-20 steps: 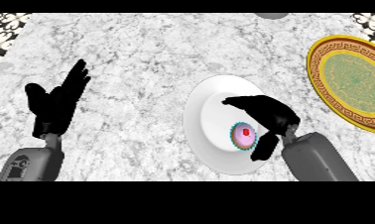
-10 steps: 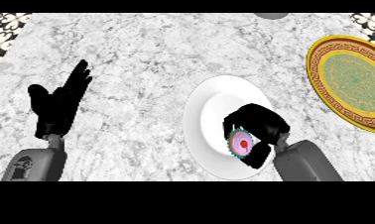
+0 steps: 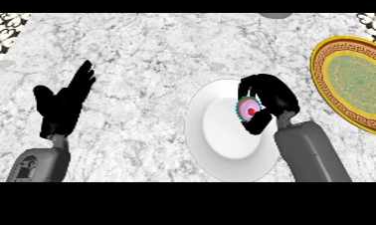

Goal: Pick the cupcake from the plate and place it in the plate

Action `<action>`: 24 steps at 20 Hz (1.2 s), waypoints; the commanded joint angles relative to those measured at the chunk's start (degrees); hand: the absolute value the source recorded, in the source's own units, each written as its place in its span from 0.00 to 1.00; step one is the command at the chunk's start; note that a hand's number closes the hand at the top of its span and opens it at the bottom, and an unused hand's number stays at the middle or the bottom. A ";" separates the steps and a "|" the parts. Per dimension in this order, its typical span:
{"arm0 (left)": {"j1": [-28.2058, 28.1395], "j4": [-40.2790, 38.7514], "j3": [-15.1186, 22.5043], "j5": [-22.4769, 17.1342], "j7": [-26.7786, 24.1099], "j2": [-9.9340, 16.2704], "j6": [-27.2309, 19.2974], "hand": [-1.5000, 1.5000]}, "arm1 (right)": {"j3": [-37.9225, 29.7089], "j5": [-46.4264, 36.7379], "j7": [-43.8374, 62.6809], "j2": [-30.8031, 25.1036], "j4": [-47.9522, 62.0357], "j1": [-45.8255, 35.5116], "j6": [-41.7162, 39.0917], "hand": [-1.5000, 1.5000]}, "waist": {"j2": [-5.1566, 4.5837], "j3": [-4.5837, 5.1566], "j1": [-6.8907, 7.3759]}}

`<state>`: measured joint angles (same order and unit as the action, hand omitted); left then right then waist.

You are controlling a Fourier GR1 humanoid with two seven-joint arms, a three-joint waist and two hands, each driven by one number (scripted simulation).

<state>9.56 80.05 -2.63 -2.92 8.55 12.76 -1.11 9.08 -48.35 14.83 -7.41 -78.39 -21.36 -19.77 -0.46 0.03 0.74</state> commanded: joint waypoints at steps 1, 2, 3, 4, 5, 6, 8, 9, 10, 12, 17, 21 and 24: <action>1.93 0.24 0.35 0.06 1.14 -0.12 -0.01 0.50 | -8.00 -5.63 14.30 3.03 5.05 -8.71 10.20 1.00 | -0.42 -0.01 1.44; 1.88 0.60 1.20 0.91 1.15 -0.40 -0.31 0.50 | -9.22 -7.17 16.25 2.70 4.79 -9.88 13.12 1.00 | -0.14 -0.03 0.98; 0.17 1.19 0.33 0.13 0.41 0.33 0.42 0.50 | -8.86 -10.42 18.15 2.02 5.49 -11.16 16.01 1.00 | 0.02 0.00 1.75; 1.67 -0.36 -0.57 -0.25 0.09 1.08 0.93 0.50 | -9.56 -11.78 18.22 1.69 4.86 -12.64 19.48 1.00 | -0.12 0.01 0.99; 1.71 1.61 0.26 -0.13 1.43 0.24 0.29 0.50 | -9.92 -14.19 19.77 1.15 5.48 -14.54 22.25 1.00 | 0.04 -0.04 1.55; 0.09 -0.27 0.35 0.81 -0.40 0.16 0.05 0.50 | -8.83 -17.73 20.49 0.62 4.55 -13.87 26.26 1.00 | 0.00 0.02 1.01; 0.52 0.69 0.89 0.47 0.70 -0.38 0.21 0.50 | -8.64 -22.95 24.13 -0.05 4.63 -15.76 30.69 1.00 | 0.22 0.01 0.78; 1.43 0.07 -0.11 -0.19 0.47 0.50 0.85 0.50 | -8.94 -25.98 26.54 -0.41 6.07 -18.15 32.95 1.00 | -0.02 0.05 1.19; 2.10 0.12 -0.29 -0.02 2.01 0.35 0.02 0.50 | -10.70 -26.32 28.00 -2.47 6.23 -20.90 31.37 1.00 | 0.16 0.02 0.67; 0.43 1.16 1.05 1.37 1.10 -1.17 -1.37 0.50 | -11.17 -30.82 32.08 -1.97 9.82 -22.09 35.25 1.00 | 0.12 0.00 0.96; 0.70 0.82 -2.55 -1.86 1.59 2.20 2.31 0.50 | -17.92 -26.31 31.99 -4.20 10.65 -20.90 40.26 1.00 | 0.34 -0.05 -0.27; -2.67 0.08 -1.60 -0.05 -2.13 0.48 1.37 0.50 | -21.42 -21.65 29.93 -6.41 7.32 -17.36 42.43 1.00 | 0.51 -0.04 -0.86; 2.80 -0.09 -1.74 0.20 3.29 0.48 0.60 0.50 | -22.68 -20.89 27.43 -8.16 11.93 -15.97 45.16 1.00 | 0.41 -0.05 -0.69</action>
<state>10.27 80.22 -3.83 -2.37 9.68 12.76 -1.20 -11.15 -71.58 44.42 -13.60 -67.54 -39.71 22.54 -0.07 0.01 0.25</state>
